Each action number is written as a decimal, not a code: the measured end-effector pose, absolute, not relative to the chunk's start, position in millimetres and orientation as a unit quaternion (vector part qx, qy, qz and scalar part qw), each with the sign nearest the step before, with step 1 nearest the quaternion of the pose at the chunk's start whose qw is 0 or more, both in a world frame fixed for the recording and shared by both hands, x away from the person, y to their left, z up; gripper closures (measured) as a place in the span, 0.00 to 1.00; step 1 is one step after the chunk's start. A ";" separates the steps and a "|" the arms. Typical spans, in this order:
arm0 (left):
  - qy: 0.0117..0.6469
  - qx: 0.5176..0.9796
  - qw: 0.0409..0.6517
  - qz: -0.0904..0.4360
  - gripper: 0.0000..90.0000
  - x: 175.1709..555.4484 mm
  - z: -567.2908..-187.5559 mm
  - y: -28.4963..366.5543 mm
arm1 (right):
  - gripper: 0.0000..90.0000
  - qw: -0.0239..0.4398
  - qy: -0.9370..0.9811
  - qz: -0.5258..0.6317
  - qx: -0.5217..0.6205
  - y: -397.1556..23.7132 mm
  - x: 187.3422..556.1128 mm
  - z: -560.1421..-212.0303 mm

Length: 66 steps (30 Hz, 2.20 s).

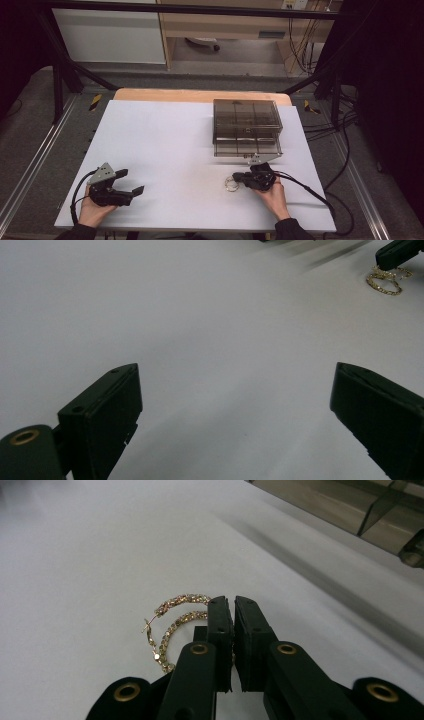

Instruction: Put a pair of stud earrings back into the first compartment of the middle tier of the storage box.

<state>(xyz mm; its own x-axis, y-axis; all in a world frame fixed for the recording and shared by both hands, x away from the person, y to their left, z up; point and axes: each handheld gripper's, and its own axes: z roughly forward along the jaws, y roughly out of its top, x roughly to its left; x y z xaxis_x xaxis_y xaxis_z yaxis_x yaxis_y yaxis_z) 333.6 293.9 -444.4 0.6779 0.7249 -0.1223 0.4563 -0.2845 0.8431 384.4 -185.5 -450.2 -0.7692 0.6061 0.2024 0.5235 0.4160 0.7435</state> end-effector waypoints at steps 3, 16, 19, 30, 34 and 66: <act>0.375 0.788 0.466 0.144 0.07 333.6 -444.4 293.9 | 0.96 0.053 0.842 0.421 0.334 -185.7 383.2 -446.9; 0.375 0.788 0.466 0.143 0.07 333.6 -444.6 293.7 | 0.96 0.070 0.834 0.435 0.331 -182.1 376.1 -427.6; 0.375 0.789 0.466 0.143 0.07 333.7 -444.8 293.6 | 0.96 0.077 0.832 0.437 0.332 -182.9 376.2 -423.1; 0.376 0.788 0.466 0.144 0.07 333.5 -444.7 293.7 | 0.96 0.097 0.824 0.442 0.342 -179.8 382.9 -408.3; 0.376 0.788 0.466 0.144 0.07 333.6 -444.8 293.8 | 0.96 0.103 0.819 0.445 0.346 -178.2 386.7 -403.0; 0.376 0.788 0.467 0.144 0.07 333.4 -444.7 293.8 | 0.96 0.157 0.800 0.424 0.393 -157.6 441.3 -389.4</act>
<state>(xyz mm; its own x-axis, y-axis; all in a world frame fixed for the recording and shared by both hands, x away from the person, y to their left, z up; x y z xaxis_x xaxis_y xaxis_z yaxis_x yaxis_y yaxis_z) 333.4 293.8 -444.7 0.6761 0.7263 -0.1242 0.4579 -0.2821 0.8430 441.3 -157.6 -389.4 -0.6414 0.7628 0.0825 0.4966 0.3307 0.8025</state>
